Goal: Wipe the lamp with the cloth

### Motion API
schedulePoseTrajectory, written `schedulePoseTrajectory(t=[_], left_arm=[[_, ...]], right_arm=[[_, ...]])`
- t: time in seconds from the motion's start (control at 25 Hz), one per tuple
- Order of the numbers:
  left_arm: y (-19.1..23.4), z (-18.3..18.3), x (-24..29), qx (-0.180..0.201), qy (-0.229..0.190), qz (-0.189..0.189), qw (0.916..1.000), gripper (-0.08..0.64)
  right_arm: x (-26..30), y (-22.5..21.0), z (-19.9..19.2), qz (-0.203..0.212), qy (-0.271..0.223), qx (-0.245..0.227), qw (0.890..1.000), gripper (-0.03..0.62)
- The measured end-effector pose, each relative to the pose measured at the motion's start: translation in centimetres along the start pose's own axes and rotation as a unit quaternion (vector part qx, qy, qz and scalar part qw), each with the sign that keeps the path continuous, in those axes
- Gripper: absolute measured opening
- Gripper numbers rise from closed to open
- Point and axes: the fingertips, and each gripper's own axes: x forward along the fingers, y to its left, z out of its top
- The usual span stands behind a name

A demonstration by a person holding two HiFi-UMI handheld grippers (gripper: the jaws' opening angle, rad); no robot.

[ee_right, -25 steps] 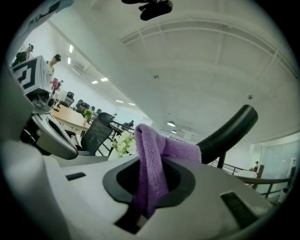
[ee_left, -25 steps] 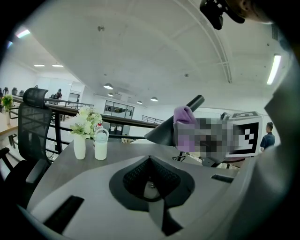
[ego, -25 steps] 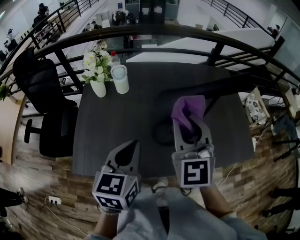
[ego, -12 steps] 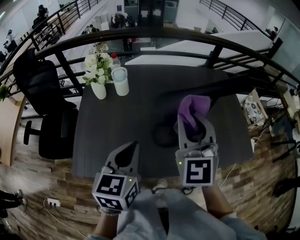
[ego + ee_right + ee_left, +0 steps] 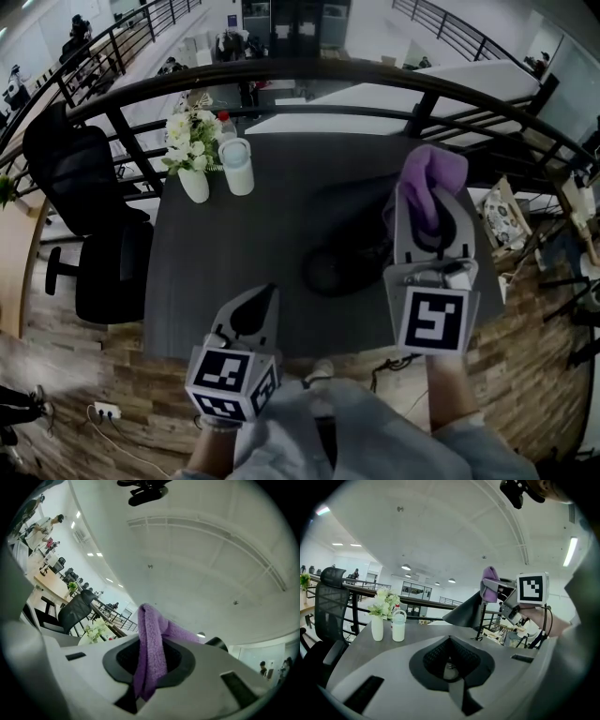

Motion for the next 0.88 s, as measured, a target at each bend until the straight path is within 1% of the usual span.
schedulePoseTrajectory(t=[0.16,0.36,0.56,0.76,0.88], left_arm=[[0.3,0.0,-0.4,0.001,-0.001,0.005,1.0000,0.014],[1.2,-0.1,-1.0,-0.002,-0.005,0.016,0.9999,0.014],[2.4,-0.2,-1.8,-0.014,-0.007,0.030,0.9994,0.014],[3.2,-0.4,-2.3,-0.019,-0.007,0.038,0.9991,0.014],[3.2,-0.3,-2.4,-0.018,-0.007,0.038,0.9991,0.014]], right_arm=[[1.3,1.1,0.1,0.012,0.012,-0.023,1.000,0.057],[3.3,3.8,-1.0,0.040,0.037,-0.023,0.998,0.057],[5.0,6.8,-2.4,0.068,0.064,-0.021,0.995,0.057],[5.6,9.0,-2.6,0.080,0.074,-0.087,0.990,0.057],[5.5,10.6,-2.9,0.100,0.077,-0.101,0.987,0.057]])
